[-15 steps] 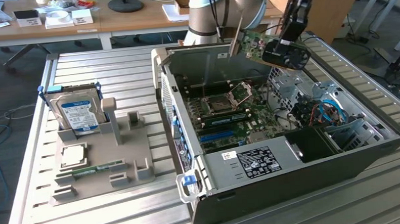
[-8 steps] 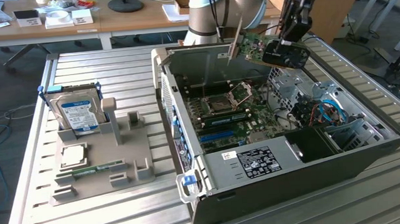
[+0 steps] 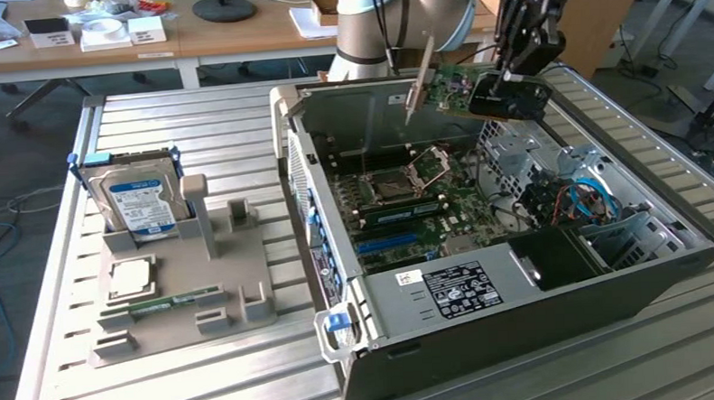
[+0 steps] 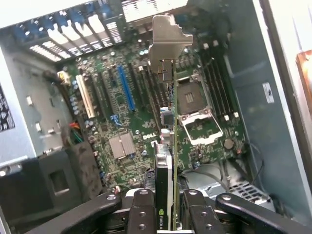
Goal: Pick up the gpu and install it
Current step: 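Insert the gpu into the slot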
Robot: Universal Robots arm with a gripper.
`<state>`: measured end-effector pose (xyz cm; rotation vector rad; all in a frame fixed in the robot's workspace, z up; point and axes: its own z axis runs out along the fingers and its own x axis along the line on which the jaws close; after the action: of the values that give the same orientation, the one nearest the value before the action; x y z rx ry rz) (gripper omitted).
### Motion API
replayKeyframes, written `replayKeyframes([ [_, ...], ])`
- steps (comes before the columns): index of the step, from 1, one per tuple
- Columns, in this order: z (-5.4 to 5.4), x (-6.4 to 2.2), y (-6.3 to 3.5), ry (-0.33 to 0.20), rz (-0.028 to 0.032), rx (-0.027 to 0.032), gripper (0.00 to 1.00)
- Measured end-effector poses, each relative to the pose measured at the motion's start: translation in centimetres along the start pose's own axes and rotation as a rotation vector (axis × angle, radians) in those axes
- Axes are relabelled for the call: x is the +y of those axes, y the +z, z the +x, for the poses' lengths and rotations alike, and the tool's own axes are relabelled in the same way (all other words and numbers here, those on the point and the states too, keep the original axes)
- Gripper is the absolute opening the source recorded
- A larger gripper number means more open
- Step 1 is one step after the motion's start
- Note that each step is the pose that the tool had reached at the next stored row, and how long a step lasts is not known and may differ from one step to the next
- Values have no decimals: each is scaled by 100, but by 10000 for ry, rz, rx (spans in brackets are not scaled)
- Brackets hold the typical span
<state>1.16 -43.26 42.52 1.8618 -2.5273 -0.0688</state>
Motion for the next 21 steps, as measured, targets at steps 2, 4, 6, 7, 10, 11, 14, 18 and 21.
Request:
replayKeyframes([
  [2,0,0,0,-358,-8,14,26],
  [4,0,0,0,-566,-13,21,26],
  [6,0,0,1,-568,-14,22,26],
  [7,0,0,1,-568,-14,22,26],
  [10,0,0,1,-568,-14,22,26],
  [11,0,0,1,-583,-14,21,26],
  [14,0,0,2,-925,-23,34,26],
  [18,0,0,5,-1549,-37,56,26],
  [21,0,0,7,-2020,-50,74,26],
])
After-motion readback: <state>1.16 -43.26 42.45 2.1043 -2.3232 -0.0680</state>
